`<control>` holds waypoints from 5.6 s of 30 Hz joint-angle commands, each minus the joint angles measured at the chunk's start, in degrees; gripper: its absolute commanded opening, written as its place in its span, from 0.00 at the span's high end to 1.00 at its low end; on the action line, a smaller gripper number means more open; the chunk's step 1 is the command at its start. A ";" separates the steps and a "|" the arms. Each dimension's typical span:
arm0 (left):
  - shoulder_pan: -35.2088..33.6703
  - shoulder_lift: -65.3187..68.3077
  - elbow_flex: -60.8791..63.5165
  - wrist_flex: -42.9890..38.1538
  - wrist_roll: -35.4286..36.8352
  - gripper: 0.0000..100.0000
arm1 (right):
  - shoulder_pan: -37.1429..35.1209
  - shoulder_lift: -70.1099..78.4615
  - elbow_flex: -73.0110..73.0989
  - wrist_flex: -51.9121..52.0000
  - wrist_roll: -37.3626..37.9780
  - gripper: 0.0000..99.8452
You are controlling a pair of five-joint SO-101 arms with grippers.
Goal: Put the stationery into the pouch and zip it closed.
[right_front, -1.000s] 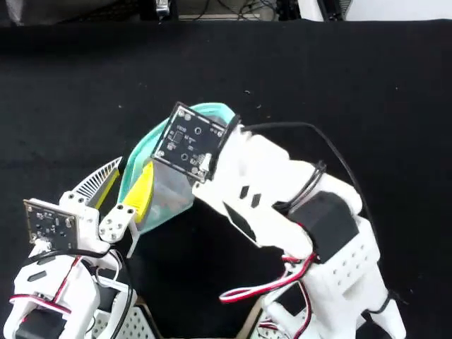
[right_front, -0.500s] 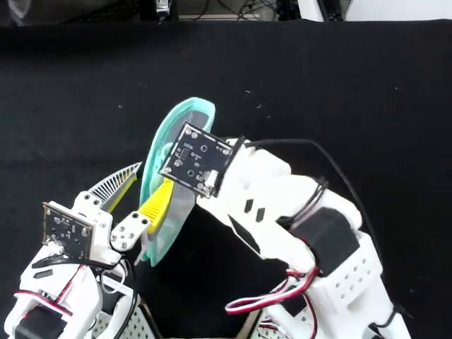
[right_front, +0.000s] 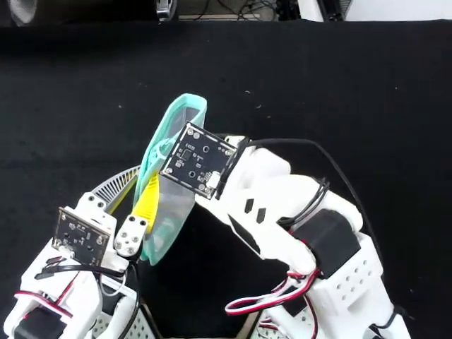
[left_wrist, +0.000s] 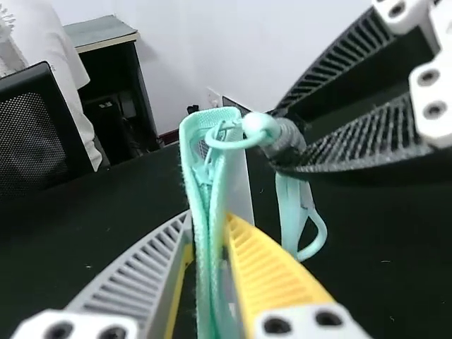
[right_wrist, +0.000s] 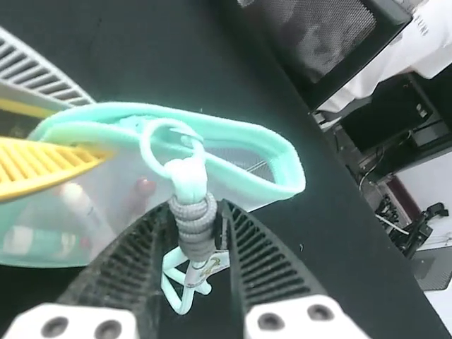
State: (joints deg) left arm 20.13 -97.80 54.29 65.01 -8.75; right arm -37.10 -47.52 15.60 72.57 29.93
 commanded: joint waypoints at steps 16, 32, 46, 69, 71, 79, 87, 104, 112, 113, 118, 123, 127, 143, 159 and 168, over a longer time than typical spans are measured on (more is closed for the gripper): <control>0.48 -0.35 -0.04 1.23 -0.53 0.97 | 14.95 8.40 -3.21 -11.60 0.18 0.99; 0.48 -0.35 -0.04 1.23 -0.53 0.97 | 23.03 19.38 -9.63 -13.71 0.44 0.99; 0.48 -0.35 -0.04 1.85 -0.62 0.97 | 22.15 18.86 -11.38 -8.97 0.09 0.98; 16.66 0.00 8.40 4.92 -11.43 0.97 | 3.08 11.82 -20.35 6.51 -15.91 0.83; 19.74 0.00 8.40 6.77 -11.43 0.97 | 2.81 14.29 -21.41 8.44 -16.00 0.83; 20.53 0.00 8.84 7.56 -11.43 0.97 | 2.81 25.54 -31.78 28.48 -15.91 0.76; 20.53 0.00 8.84 7.56 -11.43 0.97 | 0.00 26.59 -27.21 28.66 -15.91 0.76; 20.62 -0.09 8.92 7.65 -11.43 0.97 | -4.75 23.87 -27.12 28.66 -10.73 0.76; 20.62 -0.26 8.92 7.65 -11.43 0.97 | -4.57 22.02 -29.58 28.13 -9.41 0.76; 20.62 -0.26 8.92 7.65 -11.43 0.97 | -4.57 21.67 -31.60 27.96 -9.49 0.76; 20.62 -0.26 8.92 7.65 -11.43 0.97 | -4.66 21.67 -39.60 28.22 -11.52 0.76; 20.62 -0.26 8.92 7.65 -11.43 0.97 | -4.75 21.76 -33.10 28.31 -10.81 0.76; 20.62 -0.26 8.92 7.65 -11.43 0.97 | -4.75 21.76 -23.34 28.31 -7.91 0.76; 20.62 -0.35 10.59 7.38 -11.52 0.97 | -4.66 21.23 -10.68 28.75 0.18 0.88; 16.22 -0.44 10.51 7.12 -11.52 0.97 | 3.25 10.95 -24.57 28.66 -5.10 0.99; 15.60 -0.44 10.51 6.24 -11.25 0.97 | 3.78 4.35 -24.75 28.66 -8.44 0.99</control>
State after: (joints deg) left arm 37.10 -98.42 64.22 71.96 -20.18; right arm -34.64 -39.87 -6.29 101.05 23.34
